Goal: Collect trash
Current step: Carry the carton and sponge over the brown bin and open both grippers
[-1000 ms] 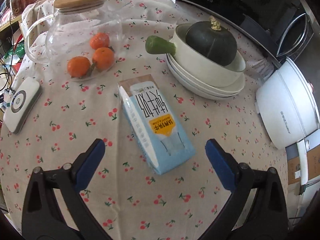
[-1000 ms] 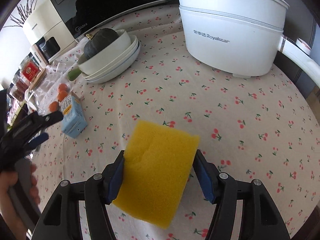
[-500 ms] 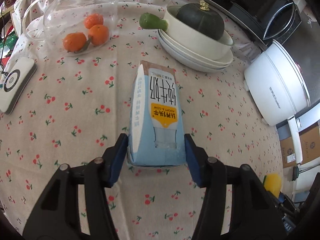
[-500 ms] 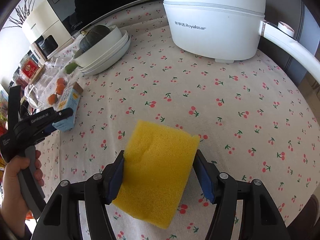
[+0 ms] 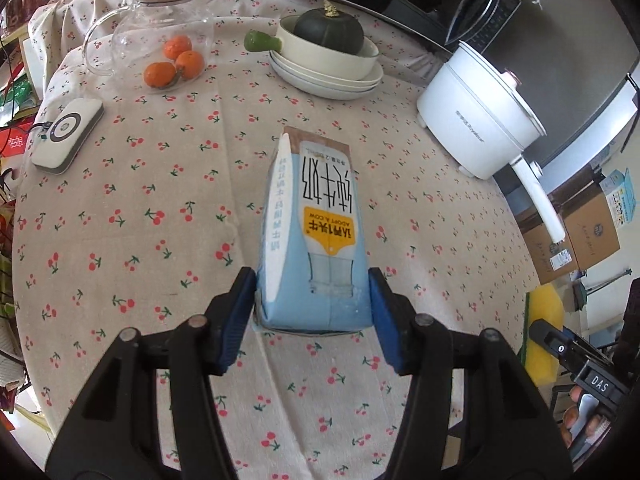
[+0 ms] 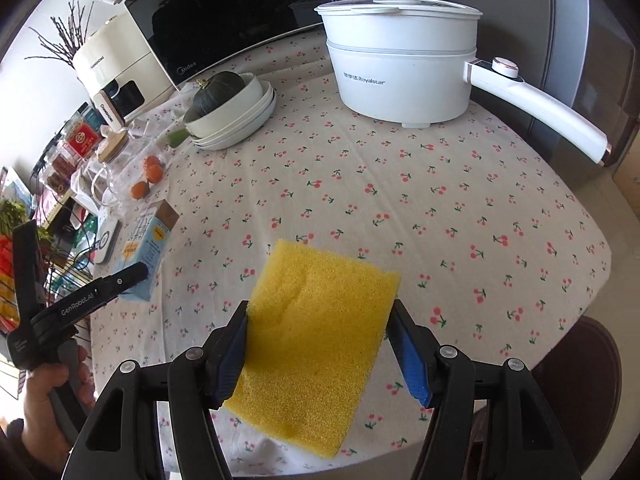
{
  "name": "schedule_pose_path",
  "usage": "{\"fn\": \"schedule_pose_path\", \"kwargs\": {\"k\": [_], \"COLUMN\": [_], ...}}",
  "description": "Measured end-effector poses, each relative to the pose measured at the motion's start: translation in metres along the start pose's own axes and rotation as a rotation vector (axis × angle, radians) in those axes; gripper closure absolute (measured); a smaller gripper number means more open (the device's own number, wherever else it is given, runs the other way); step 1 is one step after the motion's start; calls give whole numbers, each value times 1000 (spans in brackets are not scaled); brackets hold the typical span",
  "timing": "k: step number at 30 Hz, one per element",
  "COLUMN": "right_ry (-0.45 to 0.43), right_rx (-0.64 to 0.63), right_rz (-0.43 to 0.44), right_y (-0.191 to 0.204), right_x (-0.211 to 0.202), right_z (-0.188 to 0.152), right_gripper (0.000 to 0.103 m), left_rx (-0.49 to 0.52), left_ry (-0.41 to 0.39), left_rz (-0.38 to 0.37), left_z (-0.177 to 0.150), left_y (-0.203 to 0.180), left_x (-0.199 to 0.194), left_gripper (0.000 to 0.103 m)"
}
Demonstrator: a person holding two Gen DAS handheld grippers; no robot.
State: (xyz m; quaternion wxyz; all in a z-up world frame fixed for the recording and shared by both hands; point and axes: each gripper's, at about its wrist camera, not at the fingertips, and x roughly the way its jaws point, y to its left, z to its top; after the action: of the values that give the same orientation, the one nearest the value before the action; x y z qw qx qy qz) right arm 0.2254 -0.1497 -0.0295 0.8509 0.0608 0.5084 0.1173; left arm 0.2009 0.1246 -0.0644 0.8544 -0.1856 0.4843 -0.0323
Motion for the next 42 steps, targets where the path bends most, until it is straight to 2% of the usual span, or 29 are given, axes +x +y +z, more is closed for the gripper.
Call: {"fn": "schedule_pose_path", "kwargs": {"k": [7, 16, 28, 35, 42], "right_ry": [13, -4, -14, -25, -10], "right_rx": [48, 86, 206, 305, 401], "right_rz": [4, -19, -119, -162, -188], "right_y": [-19, -67, -154, -197, -238], "right_x": [-13, -43, -81, -101, -110], "right_z": [-24, -41, -79, -101, -119], "right_gripper": [36, 36, 35, 35, 35], "left_rx": [23, 115, 327, 449, 591], "left_ry": [17, 63, 155, 209, 245], "left_rz": [-78, -120, -234, -314, -376], "left_z": [-19, -39, -77, -111, -146], "left_y": [-15, -43, -140, -209, -261], "left_x": [-15, -11, 13, 31, 43], "left_gripper": [45, 45, 45, 45, 45]}}
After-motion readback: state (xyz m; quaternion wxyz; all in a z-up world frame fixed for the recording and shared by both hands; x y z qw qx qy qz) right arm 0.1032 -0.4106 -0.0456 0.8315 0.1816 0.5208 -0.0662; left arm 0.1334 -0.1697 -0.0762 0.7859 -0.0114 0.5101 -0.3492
